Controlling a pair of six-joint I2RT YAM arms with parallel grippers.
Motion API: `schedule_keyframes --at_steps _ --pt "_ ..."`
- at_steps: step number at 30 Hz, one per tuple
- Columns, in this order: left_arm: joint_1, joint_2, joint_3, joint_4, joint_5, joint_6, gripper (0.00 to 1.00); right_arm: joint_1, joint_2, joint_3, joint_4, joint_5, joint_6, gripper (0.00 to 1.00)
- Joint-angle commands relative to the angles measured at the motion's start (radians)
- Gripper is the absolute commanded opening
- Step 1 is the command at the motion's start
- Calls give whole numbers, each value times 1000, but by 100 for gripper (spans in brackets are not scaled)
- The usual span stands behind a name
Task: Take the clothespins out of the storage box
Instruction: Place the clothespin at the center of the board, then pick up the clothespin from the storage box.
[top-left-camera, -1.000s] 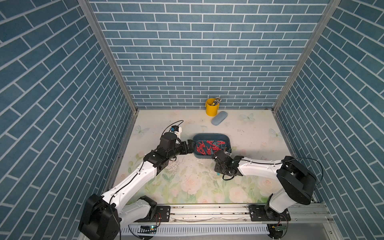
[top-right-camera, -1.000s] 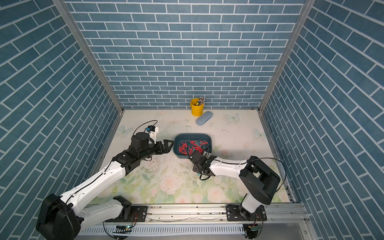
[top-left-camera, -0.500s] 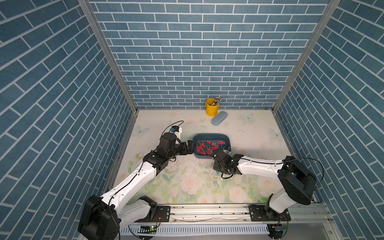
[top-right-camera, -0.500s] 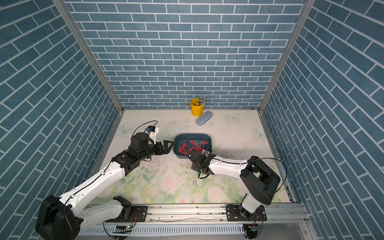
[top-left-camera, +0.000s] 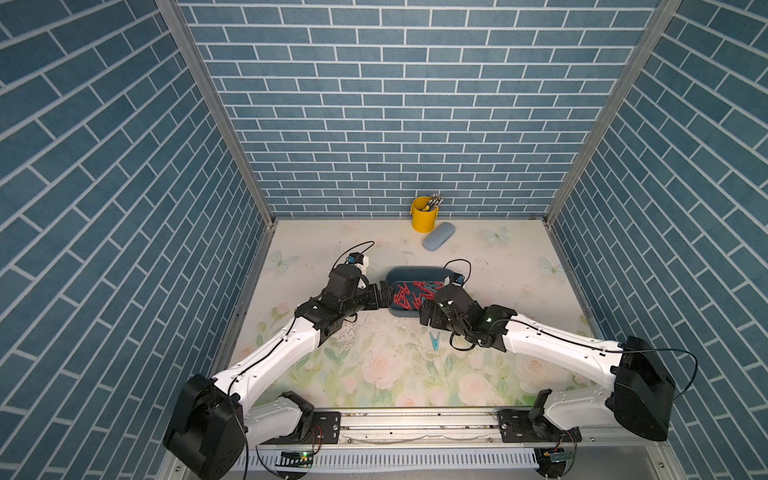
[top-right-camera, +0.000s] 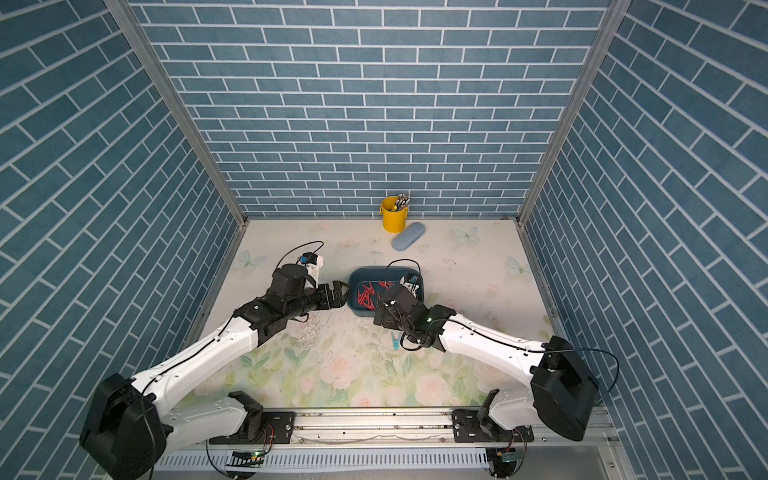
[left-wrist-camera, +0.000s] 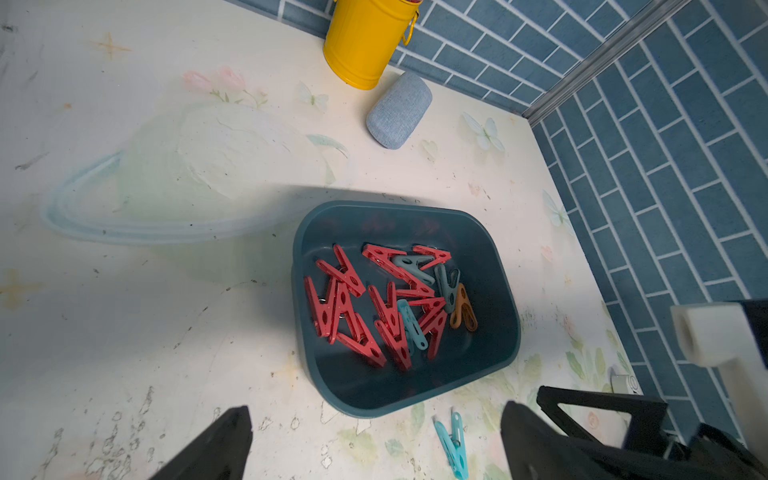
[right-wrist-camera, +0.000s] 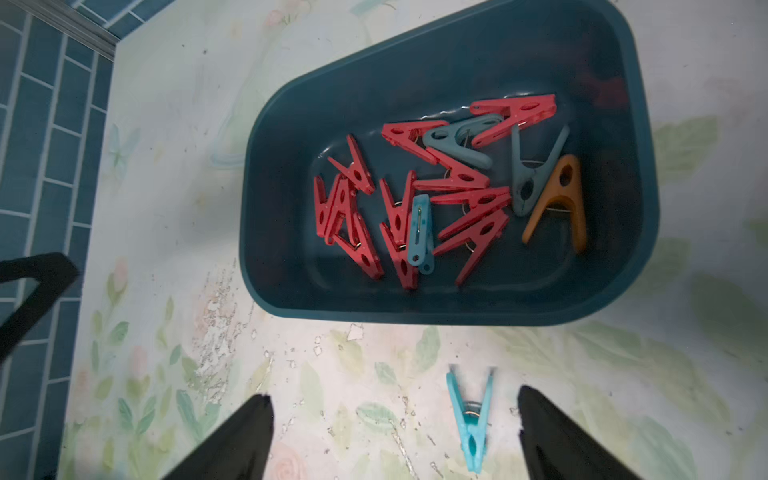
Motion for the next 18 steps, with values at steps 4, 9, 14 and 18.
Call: schedule_keyframes --at_steps 4,9,14,18 --pt "-76 99 113 -58 -134 -93 97 -66 -79 2 52 -15 -170 99" --pt "-162 229 228 -121 -235 -156 95 -131 -153 -57 119 -35 -244 99" --pt "-203 373 355 -208 -329 -235 89 -188 -187 -76 149 -76 -316 99" --pt "-205 476 433 -253 -359 -283 80 -213 -195 -80 168 -97 -383 99"
